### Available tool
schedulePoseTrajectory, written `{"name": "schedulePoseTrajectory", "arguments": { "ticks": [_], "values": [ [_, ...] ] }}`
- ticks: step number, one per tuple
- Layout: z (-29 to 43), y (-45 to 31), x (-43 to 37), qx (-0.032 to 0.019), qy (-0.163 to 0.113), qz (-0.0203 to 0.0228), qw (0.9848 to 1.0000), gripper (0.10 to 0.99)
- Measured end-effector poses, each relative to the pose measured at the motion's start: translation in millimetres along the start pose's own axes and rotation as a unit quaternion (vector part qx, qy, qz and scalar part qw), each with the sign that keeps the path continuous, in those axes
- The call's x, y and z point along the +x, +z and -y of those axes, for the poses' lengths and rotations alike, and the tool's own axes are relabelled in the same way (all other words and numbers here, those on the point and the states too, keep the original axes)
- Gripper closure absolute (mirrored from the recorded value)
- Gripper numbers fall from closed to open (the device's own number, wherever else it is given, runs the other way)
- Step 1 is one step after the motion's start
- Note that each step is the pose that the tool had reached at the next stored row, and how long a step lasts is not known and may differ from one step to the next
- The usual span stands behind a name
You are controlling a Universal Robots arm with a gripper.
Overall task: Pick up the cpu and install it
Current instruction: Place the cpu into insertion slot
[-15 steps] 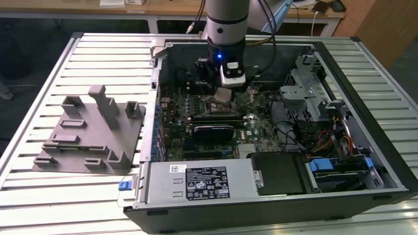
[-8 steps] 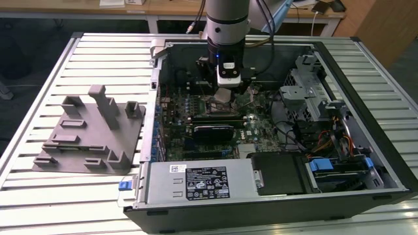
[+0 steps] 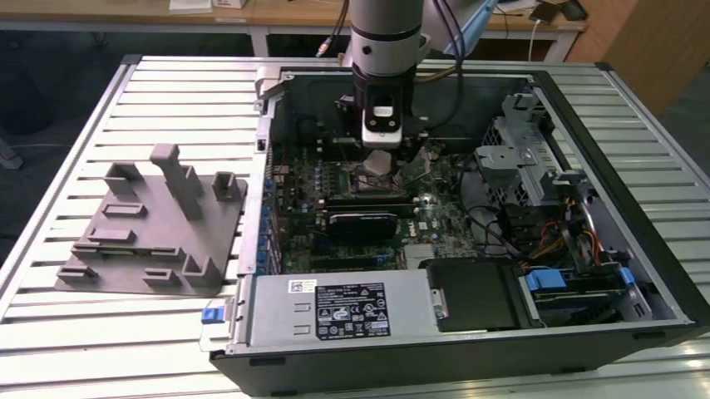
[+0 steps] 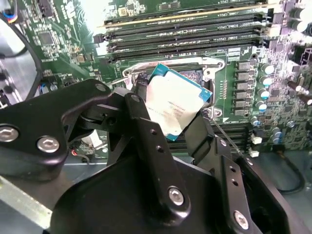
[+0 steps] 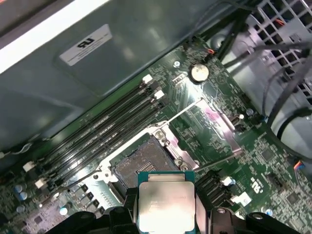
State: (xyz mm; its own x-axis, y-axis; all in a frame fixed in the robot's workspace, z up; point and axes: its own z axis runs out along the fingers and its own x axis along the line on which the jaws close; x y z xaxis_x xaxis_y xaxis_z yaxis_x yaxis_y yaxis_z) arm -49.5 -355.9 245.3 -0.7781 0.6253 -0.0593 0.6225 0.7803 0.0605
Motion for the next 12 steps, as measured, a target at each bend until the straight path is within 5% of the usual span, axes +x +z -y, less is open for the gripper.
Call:
{"name": "schedulePoseTrajectory", "arguments": {
  "ticks": [6,12],
  "values": [
    [0.0,0.3,0.0,0.0023,0.039,0.0023,0.9992,0.541],
    [0.1,0.7,0.0,0.0049,0.082,0.005,0.9966,0.541]
  ]
}}
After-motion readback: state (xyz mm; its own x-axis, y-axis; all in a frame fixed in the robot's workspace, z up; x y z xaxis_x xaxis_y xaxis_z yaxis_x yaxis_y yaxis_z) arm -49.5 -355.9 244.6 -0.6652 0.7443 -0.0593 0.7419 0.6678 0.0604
